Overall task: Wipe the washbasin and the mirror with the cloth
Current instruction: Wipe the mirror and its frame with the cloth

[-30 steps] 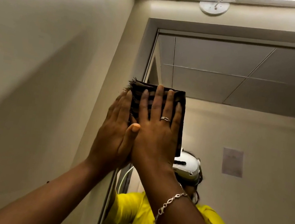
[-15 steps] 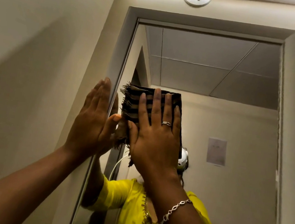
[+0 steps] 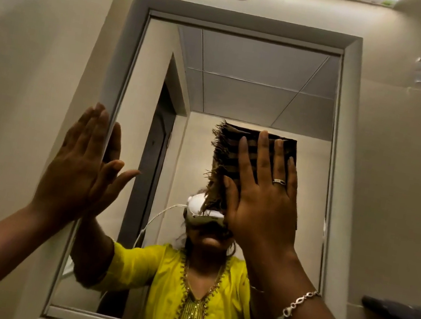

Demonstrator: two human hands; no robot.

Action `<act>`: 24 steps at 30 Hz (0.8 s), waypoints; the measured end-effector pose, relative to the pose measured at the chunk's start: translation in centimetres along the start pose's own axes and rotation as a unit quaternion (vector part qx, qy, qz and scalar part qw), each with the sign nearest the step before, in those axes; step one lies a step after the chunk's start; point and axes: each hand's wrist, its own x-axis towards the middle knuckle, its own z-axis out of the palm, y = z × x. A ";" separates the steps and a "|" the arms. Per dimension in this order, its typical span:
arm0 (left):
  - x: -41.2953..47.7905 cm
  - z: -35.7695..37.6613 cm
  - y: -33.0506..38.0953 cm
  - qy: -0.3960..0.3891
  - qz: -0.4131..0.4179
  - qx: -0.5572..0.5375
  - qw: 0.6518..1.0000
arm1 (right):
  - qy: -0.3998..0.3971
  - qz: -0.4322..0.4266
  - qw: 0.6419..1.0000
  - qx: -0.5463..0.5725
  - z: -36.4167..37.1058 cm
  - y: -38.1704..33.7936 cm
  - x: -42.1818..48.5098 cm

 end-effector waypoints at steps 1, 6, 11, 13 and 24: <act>-0.2 0.1 0.0 -0.001 0.003 0.006 1.000 | 0.000 0.001 1.000 -0.003 -0.1 0.7 -0.1; -0.8 0.1 0.2 0.003 0.013 0.012 1.000 | 0.006 0.010 1.000 -0.025 -0.7 3.9 -0.4; -1.6 0.6 -0.2 -0.007 0.007 0.026 1.000 | 0.021 0.022 0.999 -0.031 -1.0 5.2 -0.4; -2.1 1.4 -0.9 -0.026 -0.003 0.039 0.999 | 0.028 0.030 0.999 -0.029 -0.9 5.1 -0.5; -3.8 0.3 0.9 0.000 -0.002 -0.033 0.999 | 0.056 0.174 0.982 -0.050 -0.4 2.1 -1.9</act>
